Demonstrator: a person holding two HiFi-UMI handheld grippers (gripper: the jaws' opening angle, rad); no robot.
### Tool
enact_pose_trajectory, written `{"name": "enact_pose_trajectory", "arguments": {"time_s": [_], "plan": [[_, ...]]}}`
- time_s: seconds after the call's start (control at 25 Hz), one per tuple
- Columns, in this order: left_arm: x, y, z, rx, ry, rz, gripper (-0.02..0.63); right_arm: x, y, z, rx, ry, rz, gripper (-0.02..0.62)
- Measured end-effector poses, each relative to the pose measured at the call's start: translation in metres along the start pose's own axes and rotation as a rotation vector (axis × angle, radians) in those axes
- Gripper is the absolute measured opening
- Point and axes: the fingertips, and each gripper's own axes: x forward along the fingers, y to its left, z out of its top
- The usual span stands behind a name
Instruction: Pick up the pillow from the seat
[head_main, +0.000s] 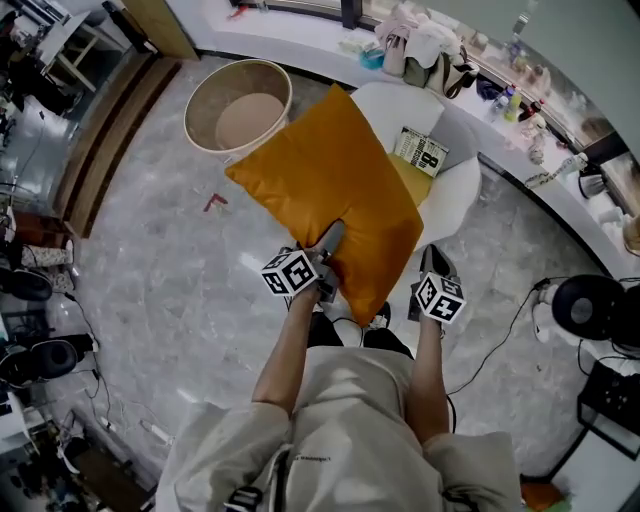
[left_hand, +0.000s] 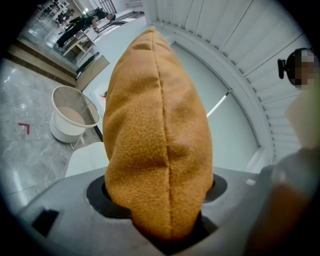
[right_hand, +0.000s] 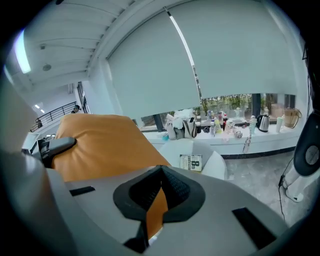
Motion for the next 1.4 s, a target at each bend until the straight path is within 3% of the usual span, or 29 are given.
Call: {"name": "enact_pose_trajectory", "arguments": {"time_s": [0.24,0.72,0.88,1.2,1.4], "plan": [[-0.017,-0.026,-0.027,0.014,-0.037,0.027,0.334,-0.014,-0.025,-0.003,-0.020,0.038,0.084,0.008],[-0.033,-0.056,-0.055,0.016,-0.094,0.075,0.334,-0.027,-0.007,0.007,-0.162,0.031,0.238,0.008],[-0.032,-0.069,-0.060,0.036,-0.088,0.072,0.334,-0.032,-0.015,0.013,-0.151,0.019,0.262,0.008],[-0.019,-0.087,-0.068,0.164,-0.048,0.141,0.330,-0.041,0.003,0.013,-0.182,0.021,0.335,0.008],[-0.014,-0.092,-0.070,0.247,-0.004,0.215,0.330,-0.047,0.020,0.038,-0.143,-0.017,0.405,0.008]]}}
